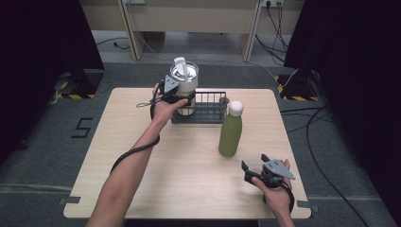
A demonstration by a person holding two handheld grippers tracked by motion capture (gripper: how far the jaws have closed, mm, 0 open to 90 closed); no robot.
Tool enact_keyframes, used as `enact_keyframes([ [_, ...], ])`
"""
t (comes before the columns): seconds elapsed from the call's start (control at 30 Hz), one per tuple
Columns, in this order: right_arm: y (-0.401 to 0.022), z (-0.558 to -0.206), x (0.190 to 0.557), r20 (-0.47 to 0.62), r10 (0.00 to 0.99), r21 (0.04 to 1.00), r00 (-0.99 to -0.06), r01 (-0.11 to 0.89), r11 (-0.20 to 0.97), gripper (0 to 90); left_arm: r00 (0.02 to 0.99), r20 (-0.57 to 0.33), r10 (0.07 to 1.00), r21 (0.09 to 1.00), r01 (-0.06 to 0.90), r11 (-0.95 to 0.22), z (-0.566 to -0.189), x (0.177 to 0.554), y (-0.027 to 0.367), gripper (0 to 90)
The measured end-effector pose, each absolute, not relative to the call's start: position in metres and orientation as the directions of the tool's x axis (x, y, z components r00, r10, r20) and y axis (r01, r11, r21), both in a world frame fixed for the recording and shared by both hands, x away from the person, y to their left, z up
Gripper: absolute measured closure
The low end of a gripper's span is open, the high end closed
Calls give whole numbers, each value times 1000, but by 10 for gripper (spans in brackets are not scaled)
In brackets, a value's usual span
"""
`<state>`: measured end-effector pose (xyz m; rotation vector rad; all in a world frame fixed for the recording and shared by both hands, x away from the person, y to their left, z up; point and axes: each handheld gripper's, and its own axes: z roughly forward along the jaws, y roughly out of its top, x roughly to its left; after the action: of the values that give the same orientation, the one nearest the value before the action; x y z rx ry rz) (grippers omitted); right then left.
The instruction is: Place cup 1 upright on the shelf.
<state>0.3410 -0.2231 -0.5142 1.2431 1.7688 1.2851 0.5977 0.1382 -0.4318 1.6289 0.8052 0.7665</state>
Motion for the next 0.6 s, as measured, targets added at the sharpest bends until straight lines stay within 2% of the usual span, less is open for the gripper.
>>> enact_keyframes([
  [0.6,-222,-514,341,40,930,940,-366,329,89,148,563,75,823,986,81,-146,-426,581,151,0],
])
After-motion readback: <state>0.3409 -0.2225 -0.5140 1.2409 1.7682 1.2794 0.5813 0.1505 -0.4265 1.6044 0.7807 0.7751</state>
